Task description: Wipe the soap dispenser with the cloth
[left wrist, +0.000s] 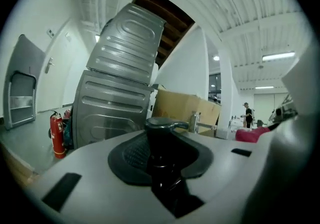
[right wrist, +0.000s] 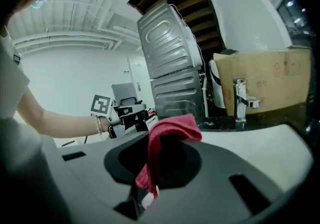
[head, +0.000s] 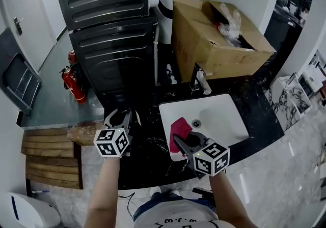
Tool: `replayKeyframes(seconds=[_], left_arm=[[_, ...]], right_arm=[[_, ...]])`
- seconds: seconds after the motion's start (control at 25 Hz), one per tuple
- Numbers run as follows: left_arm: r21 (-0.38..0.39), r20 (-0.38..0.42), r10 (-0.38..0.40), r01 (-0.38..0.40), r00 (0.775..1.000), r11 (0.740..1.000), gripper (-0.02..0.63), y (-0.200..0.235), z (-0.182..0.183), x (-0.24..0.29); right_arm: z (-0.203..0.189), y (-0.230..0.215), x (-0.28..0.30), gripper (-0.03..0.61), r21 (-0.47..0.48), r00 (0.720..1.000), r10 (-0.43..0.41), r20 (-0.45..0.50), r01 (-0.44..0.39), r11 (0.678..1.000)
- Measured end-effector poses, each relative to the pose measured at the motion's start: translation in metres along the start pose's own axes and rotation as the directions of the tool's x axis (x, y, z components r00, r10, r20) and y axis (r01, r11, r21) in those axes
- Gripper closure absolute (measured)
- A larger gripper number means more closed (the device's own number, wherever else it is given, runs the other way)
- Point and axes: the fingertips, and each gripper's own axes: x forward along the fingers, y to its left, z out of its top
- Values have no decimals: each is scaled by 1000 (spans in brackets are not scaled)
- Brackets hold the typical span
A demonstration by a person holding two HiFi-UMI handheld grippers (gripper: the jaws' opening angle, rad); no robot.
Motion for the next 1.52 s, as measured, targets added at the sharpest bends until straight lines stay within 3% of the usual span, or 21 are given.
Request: replayKeyframes(seconds=[0.24, 0.4, 0.56, 0.64, 0.68, 0.8, 1.0, 1.28, 1.48, 1.52], left_arm=[[177, -86, -65, 79, 994, 981, 508, 3, -22, 26], [212, -78, -86, 101, 993, 972, 505, 4, -21, 31], [211, -88, -48, 66, 995, 975, 487, 7, -21, 32], [199, -92, -15, 33, 996, 980, 343, 13, -20, 27], [199, -90, -2, 20, 996, 980, 333, 14, -18, 23], [207, -63, 23, -10, 998, 978, 325, 12, -10, 2], [121, 33, 41, -44, 999, 992, 324, 0, 1, -44], [143, 106, 102, -117, 989, 983, 324, -34, 7, -92], [163, 131, 190, -210, 973, 964, 329, -50, 12, -119], [169, 129, 217, -237, 968, 957, 416, -51, 12, -124]], right_arm=[[-9, -17, -12, 530, 34, 999, -49, -18, 49, 998], [-11, -25, -15, 530, 51, 997, -71, -17, 71, 996], [-11, -30, -17, 529, 62, 997, -80, -13, 80, 995], [-10, -32, -18, 529, 65, 996, -83, -8, 84, 994], [-8, -33, -19, 529, 65, 996, -88, -2, 88, 994], [0, -40, -25, 529, 42, 991, -135, 25, 133, 990], [16, -47, -35, 531, -126, 971, -231, 64, 237, 963], [40, -27, -47, 530, -262, 972, -188, 144, 221, 939], [47, -14, -57, 531, -276, 976, -123, 177, 169, 946], [48, -13, -59, 531, -278, 976, -115, 183, 164, 946]])
